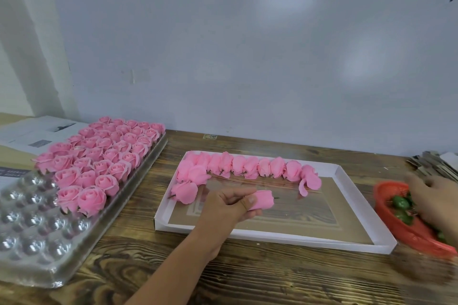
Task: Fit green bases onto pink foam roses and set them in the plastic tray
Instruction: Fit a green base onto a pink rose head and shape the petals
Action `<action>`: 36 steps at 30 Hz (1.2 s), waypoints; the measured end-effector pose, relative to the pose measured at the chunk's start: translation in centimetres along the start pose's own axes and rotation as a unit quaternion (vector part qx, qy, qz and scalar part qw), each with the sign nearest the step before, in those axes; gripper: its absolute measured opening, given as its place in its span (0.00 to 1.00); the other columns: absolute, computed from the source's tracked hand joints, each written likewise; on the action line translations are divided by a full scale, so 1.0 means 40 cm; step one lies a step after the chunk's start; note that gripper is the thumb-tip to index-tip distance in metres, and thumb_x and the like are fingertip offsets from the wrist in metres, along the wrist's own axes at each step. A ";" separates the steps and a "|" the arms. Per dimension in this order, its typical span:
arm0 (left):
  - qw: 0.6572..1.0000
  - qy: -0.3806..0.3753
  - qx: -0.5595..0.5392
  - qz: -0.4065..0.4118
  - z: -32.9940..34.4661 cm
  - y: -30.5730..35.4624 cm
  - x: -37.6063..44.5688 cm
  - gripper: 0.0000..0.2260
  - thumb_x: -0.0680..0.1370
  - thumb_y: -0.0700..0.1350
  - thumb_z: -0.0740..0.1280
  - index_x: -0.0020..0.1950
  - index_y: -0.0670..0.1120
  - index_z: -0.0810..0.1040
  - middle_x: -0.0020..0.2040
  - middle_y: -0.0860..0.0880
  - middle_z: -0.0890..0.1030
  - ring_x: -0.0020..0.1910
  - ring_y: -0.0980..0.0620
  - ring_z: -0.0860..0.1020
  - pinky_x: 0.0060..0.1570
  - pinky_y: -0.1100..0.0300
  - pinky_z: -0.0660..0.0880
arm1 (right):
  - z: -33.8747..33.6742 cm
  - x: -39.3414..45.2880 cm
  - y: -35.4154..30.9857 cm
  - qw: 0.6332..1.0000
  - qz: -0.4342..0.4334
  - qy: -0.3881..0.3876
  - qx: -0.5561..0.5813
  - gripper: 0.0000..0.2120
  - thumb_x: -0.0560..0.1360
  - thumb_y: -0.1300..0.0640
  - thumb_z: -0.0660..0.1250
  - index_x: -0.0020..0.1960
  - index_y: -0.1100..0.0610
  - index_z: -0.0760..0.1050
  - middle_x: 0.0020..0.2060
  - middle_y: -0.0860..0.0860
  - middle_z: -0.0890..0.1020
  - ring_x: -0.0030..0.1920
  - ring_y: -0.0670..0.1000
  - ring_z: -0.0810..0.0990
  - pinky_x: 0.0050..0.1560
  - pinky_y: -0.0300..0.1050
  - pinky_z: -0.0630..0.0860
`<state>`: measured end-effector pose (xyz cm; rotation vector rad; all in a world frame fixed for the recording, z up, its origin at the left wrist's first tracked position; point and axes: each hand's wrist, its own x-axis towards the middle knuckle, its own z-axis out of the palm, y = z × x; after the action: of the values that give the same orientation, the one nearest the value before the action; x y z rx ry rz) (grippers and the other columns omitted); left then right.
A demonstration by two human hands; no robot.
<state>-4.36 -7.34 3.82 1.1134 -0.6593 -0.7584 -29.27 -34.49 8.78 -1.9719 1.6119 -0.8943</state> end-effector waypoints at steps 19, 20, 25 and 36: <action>1.000 0.024 0.007 -0.001 -0.002 -0.014 0.010 0.12 0.73 0.42 0.74 0.56 0.43 0.85 0.52 0.44 0.87 0.49 0.45 0.86 0.46 0.63 0.81 | 0.295 -0.289 -0.237 0.711 0.188 -0.417 0.534 0.19 0.81 0.49 0.59 0.52 0.64 0.79 0.39 0.58 0.83 0.39 0.54 0.82 0.42 0.46 0.83; 1.000 0.026 0.014 0.003 -0.001 -0.015 0.010 0.10 0.74 0.40 0.73 0.55 0.43 0.85 0.51 0.44 0.87 0.49 0.46 0.86 0.45 0.64 0.81 | 0.295 -0.291 -0.235 0.707 0.187 -0.423 0.535 0.20 0.81 0.49 0.58 0.52 0.65 0.79 0.39 0.59 0.83 0.40 0.54 0.82 0.45 0.47 0.82; 0.997 0.029 0.061 0.027 0.005 -0.022 0.006 0.10 0.77 0.37 0.72 0.49 0.52 0.87 0.49 0.49 0.88 0.51 0.49 0.86 0.47 0.63 0.82 | 0.298 -0.307 -0.227 0.691 0.167 -0.448 0.542 0.24 0.82 0.46 0.56 0.55 0.66 0.80 0.45 0.61 0.84 0.47 0.57 0.83 0.54 0.50 0.79; 0.992 0.040 0.116 0.037 0.002 -0.037 0.014 0.09 0.78 0.38 0.72 0.52 0.51 0.86 0.49 0.51 0.88 0.51 0.52 0.86 0.49 0.61 0.82 | 0.298 -0.334 -0.220 0.712 0.050 -0.437 0.547 0.15 0.80 0.69 0.55 0.60 0.63 0.77 0.54 0.60 0.84 0.53 0.53 0.84 0.48 0.39 0.81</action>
<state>-4.41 -8.20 2.49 1.3168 -0.7287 -0.5815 -16.19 -20.29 3.83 -1.0654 0.3785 -0.4819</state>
